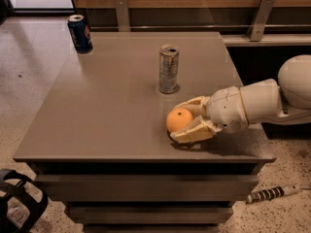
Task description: Move orange near pepsi can
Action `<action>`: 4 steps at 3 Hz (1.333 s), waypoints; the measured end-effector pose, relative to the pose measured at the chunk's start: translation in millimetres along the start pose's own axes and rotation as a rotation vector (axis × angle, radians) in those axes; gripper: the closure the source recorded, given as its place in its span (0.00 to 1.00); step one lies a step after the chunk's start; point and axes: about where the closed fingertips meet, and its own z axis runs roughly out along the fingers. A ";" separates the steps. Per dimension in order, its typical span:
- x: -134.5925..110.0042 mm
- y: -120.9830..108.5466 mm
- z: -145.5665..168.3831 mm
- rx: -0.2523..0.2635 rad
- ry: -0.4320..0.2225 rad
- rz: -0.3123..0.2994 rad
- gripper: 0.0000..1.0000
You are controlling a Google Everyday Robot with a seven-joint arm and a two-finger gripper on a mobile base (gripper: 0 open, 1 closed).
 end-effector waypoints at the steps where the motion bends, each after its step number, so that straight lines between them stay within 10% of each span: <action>1: -18.5 -7.7 2.9 0.002 0.018 -0.006 1.00; 4: -138.1 -42.1 35.5 0.108 0.069 -0.067 1.00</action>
Offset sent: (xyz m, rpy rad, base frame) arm 0.0669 0.0670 0.0846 -0.0422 -0.0445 -0.1309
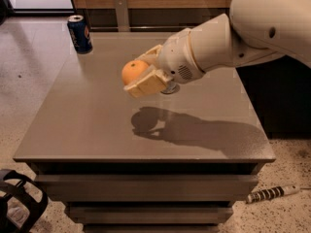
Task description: Move orange near pepsi can
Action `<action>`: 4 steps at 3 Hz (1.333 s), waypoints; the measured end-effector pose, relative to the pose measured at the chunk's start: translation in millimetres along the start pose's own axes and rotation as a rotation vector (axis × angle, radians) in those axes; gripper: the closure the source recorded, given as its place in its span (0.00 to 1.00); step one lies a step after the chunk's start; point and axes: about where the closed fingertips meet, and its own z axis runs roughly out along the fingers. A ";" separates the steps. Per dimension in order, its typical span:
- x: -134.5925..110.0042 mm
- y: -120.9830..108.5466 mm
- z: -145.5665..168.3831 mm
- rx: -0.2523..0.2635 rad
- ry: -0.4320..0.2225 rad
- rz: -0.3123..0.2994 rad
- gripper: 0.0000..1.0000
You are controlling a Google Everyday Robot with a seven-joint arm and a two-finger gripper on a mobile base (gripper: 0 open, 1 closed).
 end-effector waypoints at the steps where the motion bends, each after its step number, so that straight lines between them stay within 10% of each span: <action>1: -31.2 -16.4 7.3 0.005 0.033 -0.031 1.00; 4: -89.1 -157.4 -35.5 0.205 -0.001 0.039 1.00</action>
Offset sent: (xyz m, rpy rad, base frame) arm 0.1174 0.0193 0.1084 -0.0711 -0.1005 -0.1443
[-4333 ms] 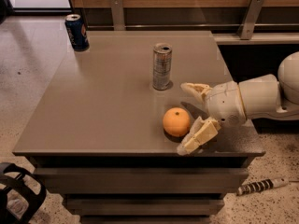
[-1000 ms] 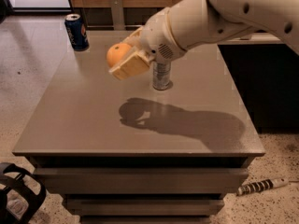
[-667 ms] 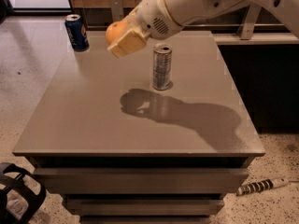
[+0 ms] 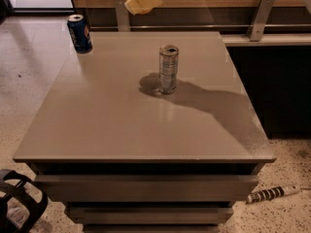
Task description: Move orange near pepsi can
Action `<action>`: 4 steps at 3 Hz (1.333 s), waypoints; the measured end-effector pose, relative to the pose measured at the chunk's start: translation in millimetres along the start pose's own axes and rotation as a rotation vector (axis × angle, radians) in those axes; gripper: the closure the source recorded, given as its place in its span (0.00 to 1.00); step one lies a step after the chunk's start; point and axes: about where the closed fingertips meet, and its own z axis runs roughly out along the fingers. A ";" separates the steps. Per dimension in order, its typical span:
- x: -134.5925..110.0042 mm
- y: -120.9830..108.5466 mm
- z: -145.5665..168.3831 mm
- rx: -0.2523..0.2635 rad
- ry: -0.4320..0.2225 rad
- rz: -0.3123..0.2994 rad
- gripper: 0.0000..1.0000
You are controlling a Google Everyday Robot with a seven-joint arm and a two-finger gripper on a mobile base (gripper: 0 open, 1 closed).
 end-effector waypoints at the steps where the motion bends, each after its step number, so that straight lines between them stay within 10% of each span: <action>1: 0.0 0.1 0.1 0.000 0.000 0.000 1.00; 4: 18.7 -26.1 105.2 -0.175 -0.001 -0.008 1.00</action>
Offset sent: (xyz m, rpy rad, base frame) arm 0.0237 0.0253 -0.0217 -0.0436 0.0518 0.0463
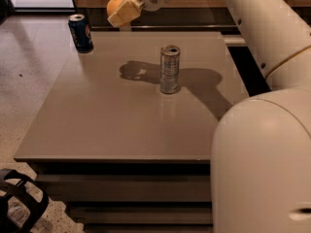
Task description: Move orange near pepsi can
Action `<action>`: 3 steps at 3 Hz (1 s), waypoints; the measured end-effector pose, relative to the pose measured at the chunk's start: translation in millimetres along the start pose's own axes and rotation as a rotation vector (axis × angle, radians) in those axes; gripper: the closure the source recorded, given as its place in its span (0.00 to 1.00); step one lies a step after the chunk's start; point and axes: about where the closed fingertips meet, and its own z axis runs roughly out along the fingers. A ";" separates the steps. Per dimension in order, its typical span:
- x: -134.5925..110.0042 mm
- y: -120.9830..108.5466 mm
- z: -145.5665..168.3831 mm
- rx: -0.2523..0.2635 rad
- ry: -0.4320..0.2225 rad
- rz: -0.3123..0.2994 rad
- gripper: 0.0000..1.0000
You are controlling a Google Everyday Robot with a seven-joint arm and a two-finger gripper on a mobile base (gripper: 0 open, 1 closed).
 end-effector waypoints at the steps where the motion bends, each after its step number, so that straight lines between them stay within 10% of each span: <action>1: 19.5 -14.7 28.0 -0.029 -0.033 0.035 1.00; 3: 58.6 -30.8 46.4 -0.007 -0.077 0.144 1.00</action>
Offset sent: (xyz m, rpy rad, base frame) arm 0.0487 -0.0166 -0.0743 0.1445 0.1055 -0.0817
